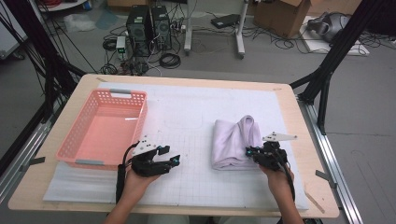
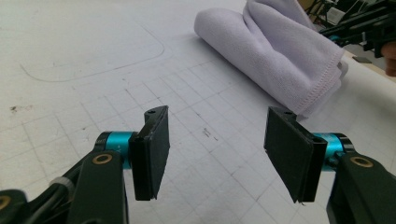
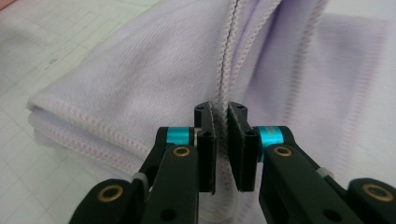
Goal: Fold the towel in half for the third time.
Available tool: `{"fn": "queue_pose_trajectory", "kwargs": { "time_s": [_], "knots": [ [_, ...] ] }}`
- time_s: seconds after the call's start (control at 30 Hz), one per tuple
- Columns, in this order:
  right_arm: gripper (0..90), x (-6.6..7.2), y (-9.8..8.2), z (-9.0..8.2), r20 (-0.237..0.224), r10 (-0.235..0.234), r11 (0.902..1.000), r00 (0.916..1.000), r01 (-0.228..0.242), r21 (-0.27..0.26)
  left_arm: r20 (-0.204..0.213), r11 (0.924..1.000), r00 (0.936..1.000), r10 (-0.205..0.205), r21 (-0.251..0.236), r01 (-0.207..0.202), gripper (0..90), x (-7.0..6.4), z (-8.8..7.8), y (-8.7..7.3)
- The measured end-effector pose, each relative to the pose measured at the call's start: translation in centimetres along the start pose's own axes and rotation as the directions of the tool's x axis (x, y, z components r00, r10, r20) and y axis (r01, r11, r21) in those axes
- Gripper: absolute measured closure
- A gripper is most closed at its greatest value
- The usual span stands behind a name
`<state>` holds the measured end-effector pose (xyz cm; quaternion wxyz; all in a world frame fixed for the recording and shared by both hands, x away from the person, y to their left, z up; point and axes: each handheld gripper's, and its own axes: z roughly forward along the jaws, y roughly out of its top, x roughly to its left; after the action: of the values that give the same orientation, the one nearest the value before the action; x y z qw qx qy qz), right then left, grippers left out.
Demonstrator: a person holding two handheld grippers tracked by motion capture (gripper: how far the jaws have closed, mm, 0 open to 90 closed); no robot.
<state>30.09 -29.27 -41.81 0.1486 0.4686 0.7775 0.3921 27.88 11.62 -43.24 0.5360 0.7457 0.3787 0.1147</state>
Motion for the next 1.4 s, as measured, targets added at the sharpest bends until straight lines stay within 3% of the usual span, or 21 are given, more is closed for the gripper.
{"fn": "queue_pose_trajectory", "kwargs": {
  "time_s": [0.07,0.1,0.13,0.17,0.3,0.4,0.5,0.6,0.8,0.87,0.9,0.93,0.97,1.0,1.1,1.2,1.3,1.4],
  "knots": [
    [75.9,-0.4,-0.1,-0.8,0.016,0.020,0.9998,0.9997,-0.020,-0.006,0.003,1.0000,1.0000,-0.006,-0.003,0.006,40.8,0.0,0.0,0.0],
    [59.8,-0.7,-0.1,-1.1,0.015,0.048,0.9988,0.9987,-0.048,-0.005,0.004,1.0000,1.0000,-0.005,-0.002,0.005,40.9,0.0,0.0,0.0],
    [53.6,-1.0,-0.2,-1.1,0.017,0.087,0.9962,0.9961,-0.087,0.006,0.005,1.0000,1.0000,-0.003,0.000,0.003,40.9,0.0,0.0,0.0],
    [53.1,-1.2,-0.4,-1.0,0.006,0.109,0.9938,0.9940,-0.109,0.020,0.007,1.0000,0.9999,-0.007,0.001,0.007,40.9,-0.1,0.1,0.0],
    [57.0,-0.8,-1.0,-0.2,-0.010,0.097,0.9941,0.9952,-0.097,0.050,0.008,1.0000,1.0000,-0.004,0.001,0.004,40.9,-0.1,0.1,0.0],
    [79.0,-0.5,-1.2,0.1,-0.053,0.097,0.9937,0.9939,-0.093,0.063,0.007,1.0000,1.0000,-0.006,0.002,0.006,40.9,-0.1,0.1,0.0],
    [84.0,-0.6,-1.0,-0.8,-0.044,0.069,0.9970,0.9966,-0.067,0.039,0.005,1.0000,0.9999,-0.010,0.001,0.010,40.9,0.0,0.0,0.0],
    [84.6,-1.1,-0.9,-2.2,-0.029,0.072,0.9974,0.9970,-0.072,0.000,0.006,0.9999,0.9999,-0.014,-0.001,0.014,41.0,0.0,0.0,0.0],
    [84.7,-2.1,-0.9,-4.3,0.049,0.071,0.9975,0.9963,-0.070,-0.011,0.003,0.9998,0.9998,-0.021,-0.006,0.021,41.1,0.2,-0.1,0.0],
    [83.5,-2.3,-1.1,-4.3,0.063,0.077,0.9967,0.9950,-0.079,0.022,0.004,0.9997,0.9998,-0.022,-0.006,0.022,41.1,0.2,-0.1,0.0],
    [77.4,-2.6,-1.2,-4.0,0.050,0.105,0.9918,0.9932,-0.109,0.067,0.004,0.9997,0.9998,-0.022,-0.005,0.022,41.1,0.2,-0.1,0.0],
    [65.0,-2.7,-1.4,-3.6,0.075,0.123,0.9862,0.9895,-0.131,0.102,0.005,0.9998,0.9998,-0.020,-0.004,0.020,41.1,0.2,-0.1,0.0],
    [57.4,-2.8,-1.5,-3.4,0.118,0.123,0.9849,0.9853,-0.136,0.107,0.005,0.9998,0.9998,-0.020,-0.004,0.020,41.1,0.2,-0.1,0.0],
    [56.1,-2.8,-1.5,-3.6,0.134,0.136,0.9854,0.9816,-0.148,0.085,0.006,0.9998,0.9998,-0.018,-0.005,0.018,41.1,0.2,-0.1,0.0],
    [51.3,-2.4,-0.6,-4.1,0.181,0.109,0.9937,0.9775,-0.112,0.006,0.006,0.9997,0.9997,-0.023,-0.005,0.023,41.0,0.2,-0.1,0.0],
    [50.4,-1.8,1.2,-4.0,0.180,0.077,0.9963,0.9807,-0.069,-0.051,0.008,0.9997,0.9997,-0.023,-0.005,0.023,41.0,0.3,-0.1,0.0],
    [51.5,-1.3,3.1,-3.0,0.143,0.043,0.9957,0.9887,-0.031,-0.087,0.008,0.9997,0.9997,-0.023,-0.003,0.023,40.9,0.3,-0.1,0.0],
    [54.8,-0.9,4.8,-1.1,0.111,0.018,0.9975,0.9936,-0.011,-0.070,0.008,0.9997,0.9997,-0.022,-0.005,0.022,40.9,0.3,-0.1,0.0]
  ]
}}
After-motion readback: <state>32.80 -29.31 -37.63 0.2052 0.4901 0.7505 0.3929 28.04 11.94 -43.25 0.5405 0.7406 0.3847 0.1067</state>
